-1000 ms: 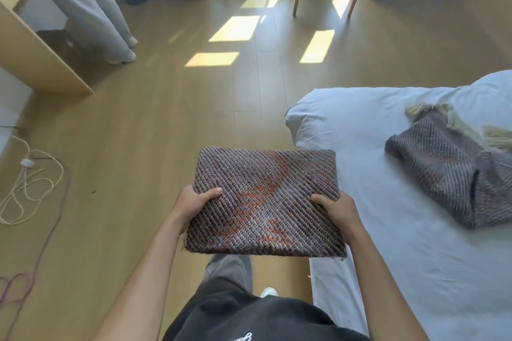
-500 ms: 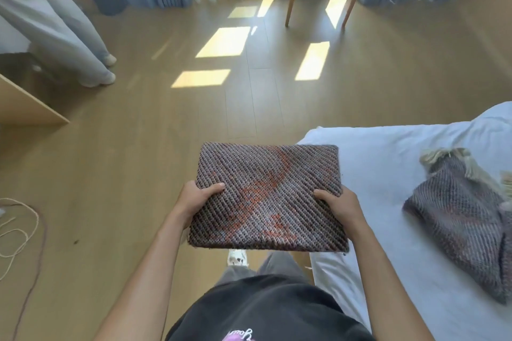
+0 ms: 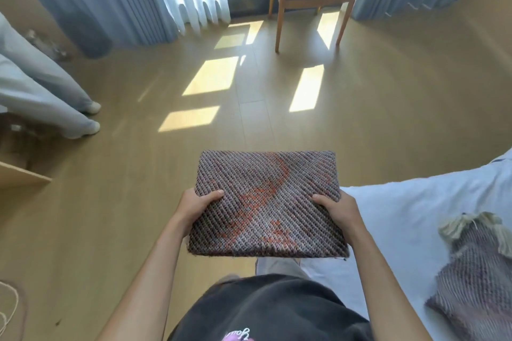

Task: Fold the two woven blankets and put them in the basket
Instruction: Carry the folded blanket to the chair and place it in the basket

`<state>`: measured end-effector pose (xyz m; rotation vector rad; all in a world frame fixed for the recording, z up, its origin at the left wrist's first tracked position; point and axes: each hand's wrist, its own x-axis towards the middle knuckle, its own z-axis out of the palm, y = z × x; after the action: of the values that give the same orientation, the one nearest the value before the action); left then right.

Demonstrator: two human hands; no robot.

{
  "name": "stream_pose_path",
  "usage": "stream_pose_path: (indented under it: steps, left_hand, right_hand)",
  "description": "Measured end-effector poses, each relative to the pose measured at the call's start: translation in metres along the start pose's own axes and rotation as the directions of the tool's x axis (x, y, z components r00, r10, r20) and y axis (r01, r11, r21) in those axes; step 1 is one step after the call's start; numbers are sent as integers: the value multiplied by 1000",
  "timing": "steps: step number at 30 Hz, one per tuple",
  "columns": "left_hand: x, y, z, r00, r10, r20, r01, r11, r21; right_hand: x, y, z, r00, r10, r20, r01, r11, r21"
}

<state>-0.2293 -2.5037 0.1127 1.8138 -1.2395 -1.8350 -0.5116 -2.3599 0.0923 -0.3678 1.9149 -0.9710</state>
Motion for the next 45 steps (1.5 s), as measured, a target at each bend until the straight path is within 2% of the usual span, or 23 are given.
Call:
stream_pose_path:
  steps: [9, 21, 31, 38, 45]
  left_hand:
    - [101, 114, 38, 1000, 3, 3, -3, 999, 39]
    - [293, 284, 75, 992, 18, 122, -30, 995, 95]
    - [413, 427, 113, 981, 24, 194, -46, 993, 110]
    - [491, 504, 170, 979, 24, 200, -51, 990, 132]
    - [571, 594, 249, 989, 5, 145, -24, 991, 128]
  right_hand:
    - [116, -92, -22, 1000, 22, -6, -22, 1000, 10]
    - [291, -228, -18, 989, 49, -142, -41, 997, 63]
    - [408, -341, -32, 974, 71, -214, -49, 993, 105]
    - [510, -398, -67, 971, 65, -231, -43, 994, 99]
    - [633, -469, -129, 979, 49, -196, -28, 994, 105]
